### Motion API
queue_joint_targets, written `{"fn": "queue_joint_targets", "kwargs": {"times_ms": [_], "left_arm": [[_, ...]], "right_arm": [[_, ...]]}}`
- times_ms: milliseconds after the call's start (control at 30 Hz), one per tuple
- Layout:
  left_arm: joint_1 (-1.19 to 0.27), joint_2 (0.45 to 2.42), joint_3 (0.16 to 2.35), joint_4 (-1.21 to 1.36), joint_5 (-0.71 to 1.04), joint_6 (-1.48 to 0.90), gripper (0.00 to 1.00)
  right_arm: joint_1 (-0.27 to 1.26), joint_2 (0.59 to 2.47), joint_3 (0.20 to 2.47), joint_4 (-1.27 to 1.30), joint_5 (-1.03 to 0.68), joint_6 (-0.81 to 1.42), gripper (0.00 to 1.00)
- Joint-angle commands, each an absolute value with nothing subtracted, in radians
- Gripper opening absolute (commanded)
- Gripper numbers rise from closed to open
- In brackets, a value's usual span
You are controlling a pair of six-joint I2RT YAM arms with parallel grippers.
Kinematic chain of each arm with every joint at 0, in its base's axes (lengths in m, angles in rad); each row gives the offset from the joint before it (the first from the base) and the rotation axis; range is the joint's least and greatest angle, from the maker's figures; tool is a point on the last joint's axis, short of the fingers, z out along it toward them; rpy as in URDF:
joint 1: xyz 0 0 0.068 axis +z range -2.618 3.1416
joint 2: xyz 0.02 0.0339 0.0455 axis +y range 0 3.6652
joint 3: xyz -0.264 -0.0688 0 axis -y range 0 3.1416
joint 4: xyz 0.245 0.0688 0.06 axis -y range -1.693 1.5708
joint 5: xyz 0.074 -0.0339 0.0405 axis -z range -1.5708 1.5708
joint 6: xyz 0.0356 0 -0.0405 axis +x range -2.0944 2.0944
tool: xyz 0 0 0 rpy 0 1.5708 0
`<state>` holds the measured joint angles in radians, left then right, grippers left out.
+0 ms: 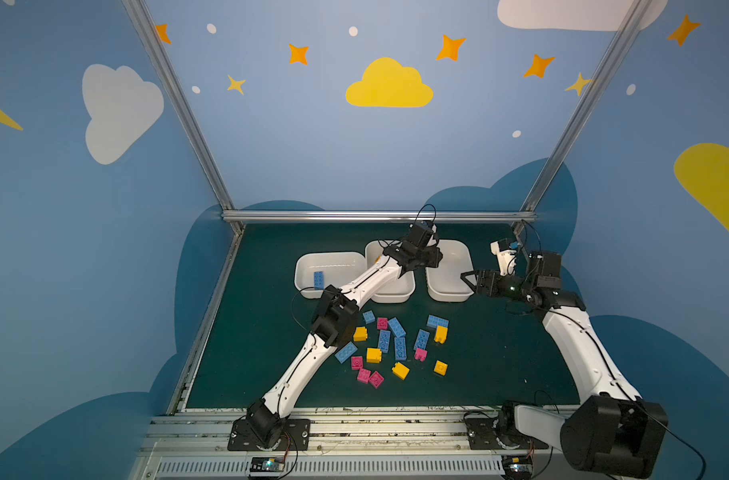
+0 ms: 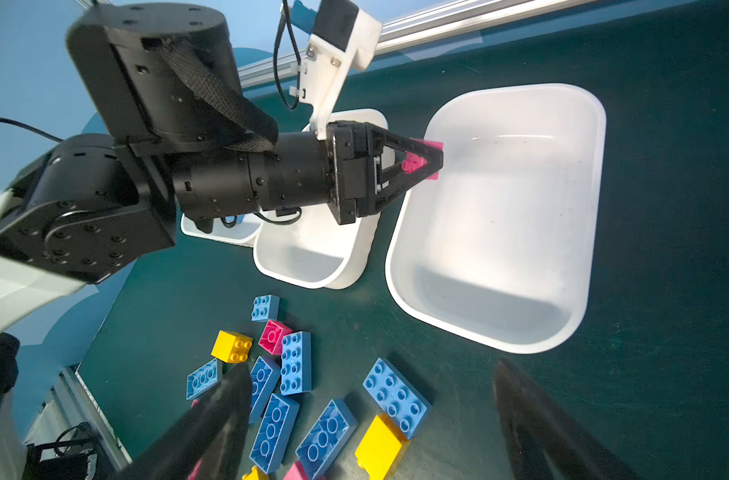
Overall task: Sort the legos into containers by color
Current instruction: 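Reach the left arm across and drop the pink brick in the farthest bin, then bring the left gripper back over the brick pile for the next brick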
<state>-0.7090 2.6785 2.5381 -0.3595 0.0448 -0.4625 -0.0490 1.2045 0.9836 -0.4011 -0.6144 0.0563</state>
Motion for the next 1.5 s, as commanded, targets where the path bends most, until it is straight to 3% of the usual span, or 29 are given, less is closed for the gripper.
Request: {"fn": "queue_joint_targets", "kwargs": {"times_ms": [0,233,700,933,1233,1467], "left_arm": [[-0.712,2.714,2.573,-0.294,-0.015,-0.43,0.29],[-0.711,2.761,2.624,-0.296,-0.028,-0.416,0.33],[-0.706,2.58,2.605,-0.451,0.061,-0.362,0.65],[-0.706,2.329,2.353,-0.671,0.075,-0.323,0.77],[-0.709,1.908,1.774,-0.768,0.043,-0.317,0.79],[-0.707,1.685,1.49,-0.875,-0.018,-0.405,0.8]], "right_arm": [[-0.051,1.209,1.0,-0.387,-0.618,0.054,0.89],[-0.052,1.207,0.994,-0.391,-0.622,0.05,0.89],[-0.05,1.153,0.999,-0.447,-0.656,0.024,0.89],[-0.033,1.11,0.992,-0.527,-0.663,-0.041,0.89],[0.053,1.072,0.977,-0.596,-0.668,-0.118,0.89],[0.136,1.072,0.948,-0.588,-0.66,-0.121,0.89]]}}
